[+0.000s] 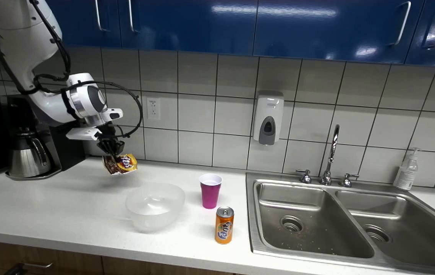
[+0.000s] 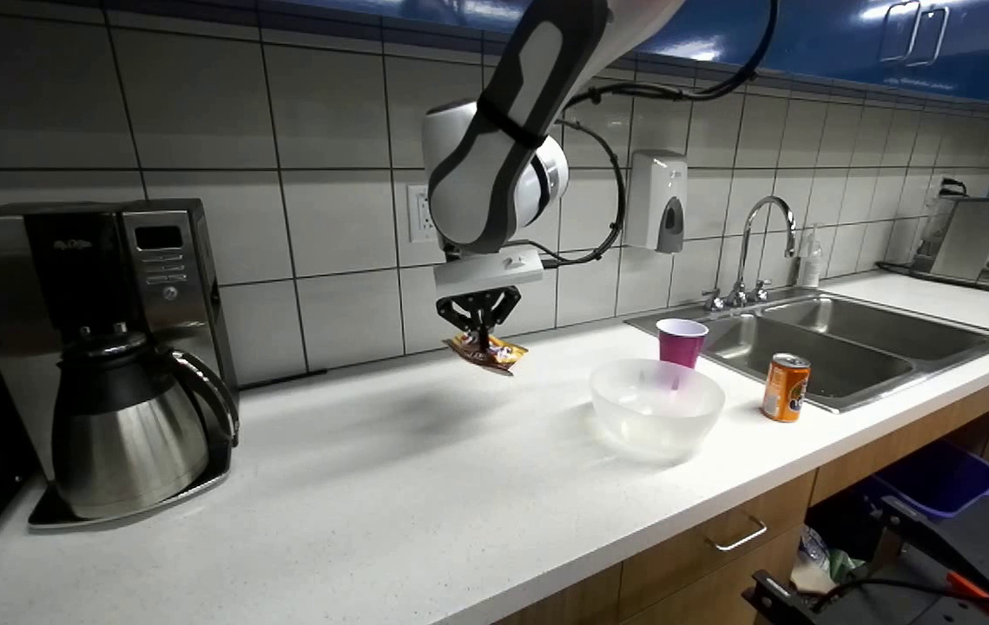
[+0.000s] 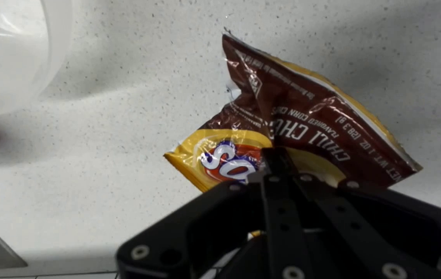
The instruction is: Put the yellow pack in the bowl.
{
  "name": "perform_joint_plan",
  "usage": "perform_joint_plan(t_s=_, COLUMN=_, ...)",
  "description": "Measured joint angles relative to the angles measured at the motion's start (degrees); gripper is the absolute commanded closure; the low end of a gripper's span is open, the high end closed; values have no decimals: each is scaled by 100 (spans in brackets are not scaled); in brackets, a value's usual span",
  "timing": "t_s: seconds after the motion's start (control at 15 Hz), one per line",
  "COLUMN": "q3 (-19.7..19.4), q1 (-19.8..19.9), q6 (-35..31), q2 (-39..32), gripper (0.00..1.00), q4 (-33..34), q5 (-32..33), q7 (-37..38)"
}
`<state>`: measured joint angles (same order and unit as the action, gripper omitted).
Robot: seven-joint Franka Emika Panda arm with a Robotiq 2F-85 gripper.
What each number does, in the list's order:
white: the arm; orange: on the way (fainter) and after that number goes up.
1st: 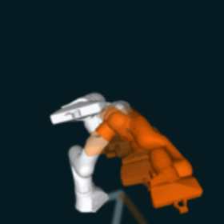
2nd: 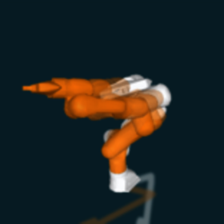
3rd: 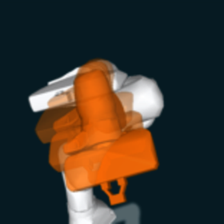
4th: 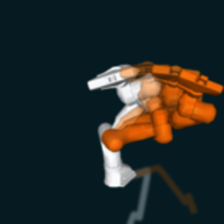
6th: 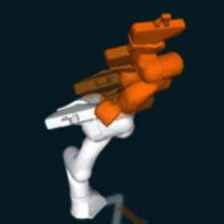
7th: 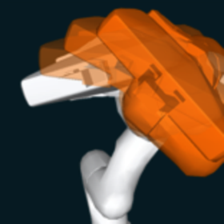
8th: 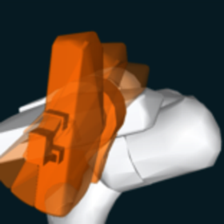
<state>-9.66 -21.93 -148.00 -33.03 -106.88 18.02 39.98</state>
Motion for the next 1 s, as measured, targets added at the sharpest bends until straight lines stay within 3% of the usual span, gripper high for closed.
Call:
perform_joint_plan(t_s=0.53, q3=-76, q1=-50, q6=4, q2=1000, gripper=100, q4=-602, q5=484, q7=99)
perform_joint_plan(t_s=1.0, q3=-105, q1=179, q6=8, q2=1764, gripper=100, q4=-1417, q5=1030, q7=419)
